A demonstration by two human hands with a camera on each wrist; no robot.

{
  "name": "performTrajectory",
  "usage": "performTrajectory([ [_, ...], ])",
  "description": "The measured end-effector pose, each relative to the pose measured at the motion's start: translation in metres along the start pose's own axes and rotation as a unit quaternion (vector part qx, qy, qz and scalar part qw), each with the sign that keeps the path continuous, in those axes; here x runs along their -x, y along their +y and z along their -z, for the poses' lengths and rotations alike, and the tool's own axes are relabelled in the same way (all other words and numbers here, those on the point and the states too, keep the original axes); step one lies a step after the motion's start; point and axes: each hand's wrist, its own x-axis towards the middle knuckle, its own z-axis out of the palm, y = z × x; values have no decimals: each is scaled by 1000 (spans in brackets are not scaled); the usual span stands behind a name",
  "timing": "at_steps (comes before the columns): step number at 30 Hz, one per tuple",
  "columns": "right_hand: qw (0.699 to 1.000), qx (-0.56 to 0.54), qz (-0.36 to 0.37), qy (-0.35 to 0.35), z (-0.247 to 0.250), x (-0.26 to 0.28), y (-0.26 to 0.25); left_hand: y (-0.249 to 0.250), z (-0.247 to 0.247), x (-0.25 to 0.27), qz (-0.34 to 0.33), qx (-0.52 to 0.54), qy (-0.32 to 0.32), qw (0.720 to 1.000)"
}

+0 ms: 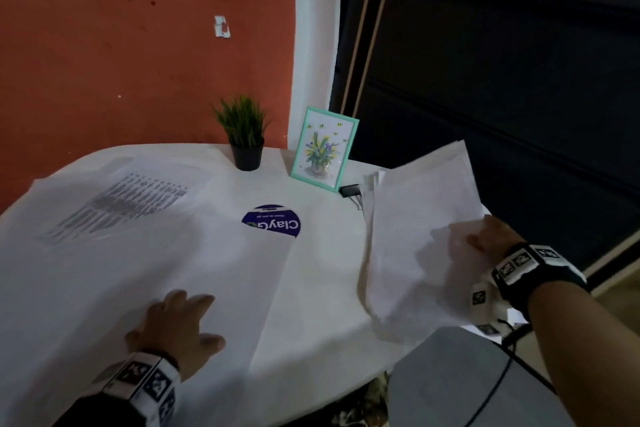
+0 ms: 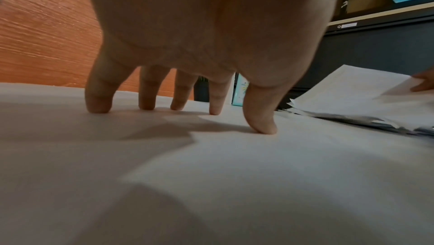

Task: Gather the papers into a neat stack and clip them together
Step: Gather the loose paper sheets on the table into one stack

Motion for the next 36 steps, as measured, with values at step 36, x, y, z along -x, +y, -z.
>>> performTrajectory([
  [36,967,-49,99,-229,-191,180,-158,-127,50,-13,227,73,-14,971],
])
